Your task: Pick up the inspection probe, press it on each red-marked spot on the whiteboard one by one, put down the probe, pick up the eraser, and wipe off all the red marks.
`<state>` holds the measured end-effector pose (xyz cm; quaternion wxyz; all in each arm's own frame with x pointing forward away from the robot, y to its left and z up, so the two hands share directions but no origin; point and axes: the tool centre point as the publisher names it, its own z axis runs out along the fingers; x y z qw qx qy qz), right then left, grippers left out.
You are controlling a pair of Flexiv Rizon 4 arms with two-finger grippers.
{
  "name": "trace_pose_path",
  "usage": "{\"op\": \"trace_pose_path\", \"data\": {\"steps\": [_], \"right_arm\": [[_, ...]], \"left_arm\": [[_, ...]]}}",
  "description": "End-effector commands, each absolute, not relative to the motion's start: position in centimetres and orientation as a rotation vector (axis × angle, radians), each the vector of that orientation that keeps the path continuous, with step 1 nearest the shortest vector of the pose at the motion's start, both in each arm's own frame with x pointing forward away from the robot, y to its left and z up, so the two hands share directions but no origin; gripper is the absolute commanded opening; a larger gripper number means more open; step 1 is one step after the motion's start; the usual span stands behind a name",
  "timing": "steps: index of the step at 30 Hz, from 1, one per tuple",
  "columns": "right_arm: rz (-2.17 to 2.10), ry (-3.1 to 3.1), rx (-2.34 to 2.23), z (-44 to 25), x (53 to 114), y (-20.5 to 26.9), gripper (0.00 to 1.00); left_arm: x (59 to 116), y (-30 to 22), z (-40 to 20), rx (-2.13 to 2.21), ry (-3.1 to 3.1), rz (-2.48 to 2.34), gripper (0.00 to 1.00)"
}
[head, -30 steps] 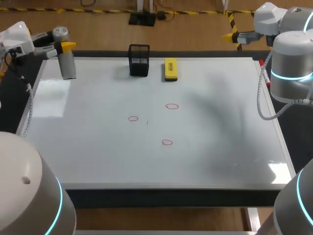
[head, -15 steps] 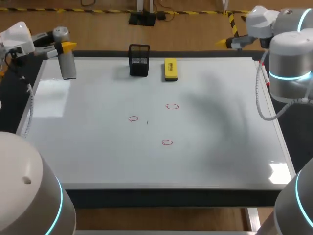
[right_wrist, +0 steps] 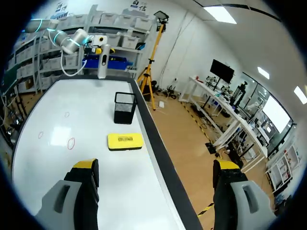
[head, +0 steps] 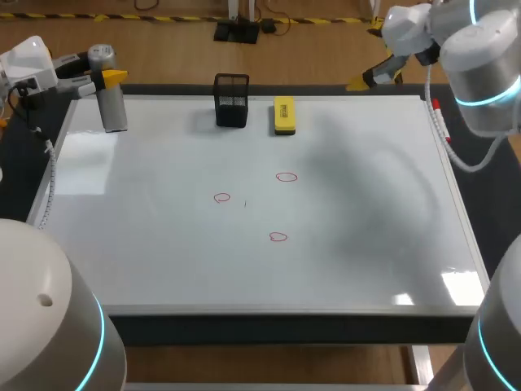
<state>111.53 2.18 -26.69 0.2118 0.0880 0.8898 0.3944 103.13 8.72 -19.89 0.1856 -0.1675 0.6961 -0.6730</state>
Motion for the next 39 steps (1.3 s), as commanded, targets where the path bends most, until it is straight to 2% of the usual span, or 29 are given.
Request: {"op": "trace_pose_path", "data": {"steps": [1,11,34,39], "right_arm": [[0.037,3.001,-0.631,-26.8,112.0,2.9,1.0],[-0.233,2.82,-1.054,-27.5,111.0,4.8,1.0],[-0.21,2.796,-1.047,-27.3,110.8,5.0,1.0],[-0.166,2.757,-1.262,-29.1,111.1,6.4,1.0]], "left_arm": [[103.1,8.7,-19.8,-0.472,1.959,-1.894,0.0],[103.1,8.7,-19.8,-0.472,1.959,-1.894,0.0],[103.1,8.7,-19.8,-0.472,1.959,-1.894,0.0],[103.1,8.7,-19.8,-0.472,1.959,-1.894,0.0]]}}
